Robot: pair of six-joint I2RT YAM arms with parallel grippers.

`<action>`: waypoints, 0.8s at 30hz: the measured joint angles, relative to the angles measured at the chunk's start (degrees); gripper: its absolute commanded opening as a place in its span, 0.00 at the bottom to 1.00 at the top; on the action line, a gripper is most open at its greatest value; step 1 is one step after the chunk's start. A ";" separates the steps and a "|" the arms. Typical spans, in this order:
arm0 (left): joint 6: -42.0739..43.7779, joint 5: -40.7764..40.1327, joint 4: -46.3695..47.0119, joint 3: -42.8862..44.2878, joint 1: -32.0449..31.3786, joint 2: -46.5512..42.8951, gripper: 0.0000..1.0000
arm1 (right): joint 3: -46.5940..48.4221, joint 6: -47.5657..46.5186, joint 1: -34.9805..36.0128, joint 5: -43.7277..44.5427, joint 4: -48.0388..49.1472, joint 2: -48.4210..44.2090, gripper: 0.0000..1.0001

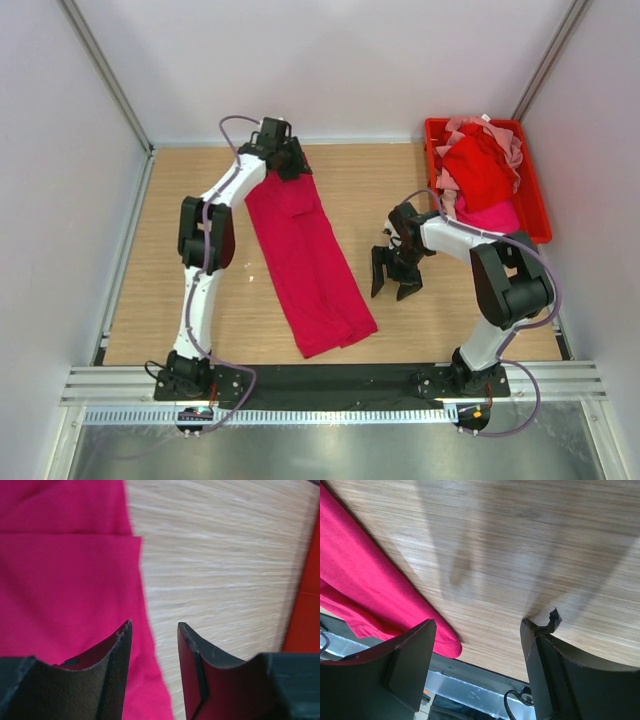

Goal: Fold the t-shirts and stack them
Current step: Fold the tshirt

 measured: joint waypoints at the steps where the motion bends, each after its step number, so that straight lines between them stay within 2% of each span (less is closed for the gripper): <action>1: 0.70 -1.25 -1.07 -1.11 0.20 -1.46 0.43 | 0.11 -0.22 0.00 -0.02 -0.09 0.04 0.75; 4: 2.43 -5.09 -5.38 -5.68 0.83 -7.45 0.44 | 0.48 -0.85 0.00 0.00 -0.11 0.09 0.75; 7: 3.37 -7.45 -8.70 -13.94 0.92 -15.74 0.44 | 0.55 -1.05 0.02 -0.55 0.09 0.09 0.72; 14: 0.59 -7.85 -11.80 -42.84 -0.59 -40.83 0.47 | -2.97 -0.17 1.20 -3.02 1.99 -1.88 0.69; 20: -5.75 -7.56 -12.63 -63.17 -8.98 -55.28 0.47 | -6.40 0.90 3.43 -3.43 2.82 -5.14 0.68; 24: -8.61 -8.87 -13.33 -69.29 -12.52 -59.12 0.59 | -5.53 0.98 5.99 -1.40 2.40 -6.25 0.72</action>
